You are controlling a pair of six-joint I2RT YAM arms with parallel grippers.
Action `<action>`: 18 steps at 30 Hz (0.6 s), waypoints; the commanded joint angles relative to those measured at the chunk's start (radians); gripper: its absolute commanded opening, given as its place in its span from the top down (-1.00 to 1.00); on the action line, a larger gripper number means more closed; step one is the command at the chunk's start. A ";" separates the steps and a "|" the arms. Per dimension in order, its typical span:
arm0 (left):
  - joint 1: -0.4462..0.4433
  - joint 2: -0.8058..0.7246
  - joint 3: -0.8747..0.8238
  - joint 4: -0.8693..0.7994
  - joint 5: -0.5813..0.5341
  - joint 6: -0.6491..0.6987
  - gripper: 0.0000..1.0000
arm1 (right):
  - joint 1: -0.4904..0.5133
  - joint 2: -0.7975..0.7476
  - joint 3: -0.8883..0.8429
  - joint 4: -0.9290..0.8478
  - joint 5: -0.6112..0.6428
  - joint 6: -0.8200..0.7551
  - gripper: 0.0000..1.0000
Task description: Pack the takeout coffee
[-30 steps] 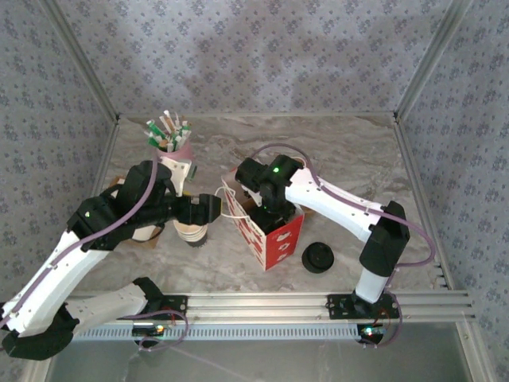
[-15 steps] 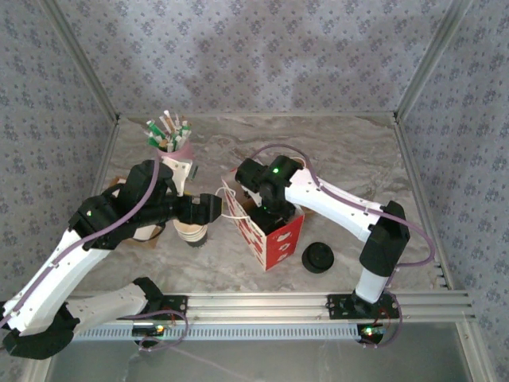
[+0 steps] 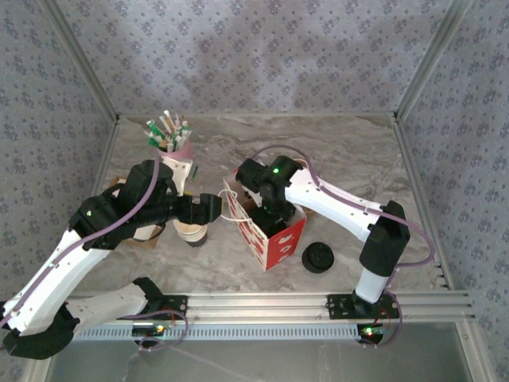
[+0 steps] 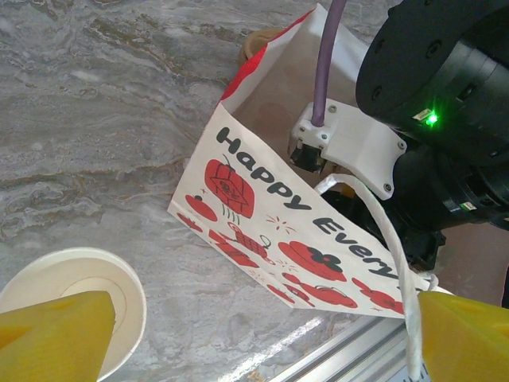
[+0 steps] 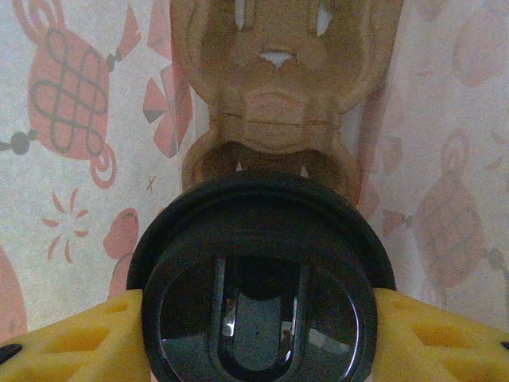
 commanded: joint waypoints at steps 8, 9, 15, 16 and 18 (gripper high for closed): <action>-0.007 0.001 -0.008 0.021 -0.012 0.011 -0.92 | 0.000 -0.036 -0.038 0.010 -0.003 -0.014 -0.21; -0.007 0.002 -0.008 0.023 -0.012 0.011 -0.92 | 0.000 -0.037 -0.039 0.011 -0.003 -0.013 -0.21; -0.005 0.003 -0.009 0.025 -0.011 0.011 -0.92 | 0.000 -0.040 -0.042 0.016 -0.004 -0.013 -0.21; -0.007 0.003 -0.010 0.025 -0.011 0.011 -0.93 | 0.000 -0.039 -0.044 0.016 -0.004 -0.013 -0.21; -0.006 0.003 -0.012 0.024 -0.012 0.011 -0.92 | 0.000 -0.042 -0.047 0.020 -0.004 -0.013 -0.21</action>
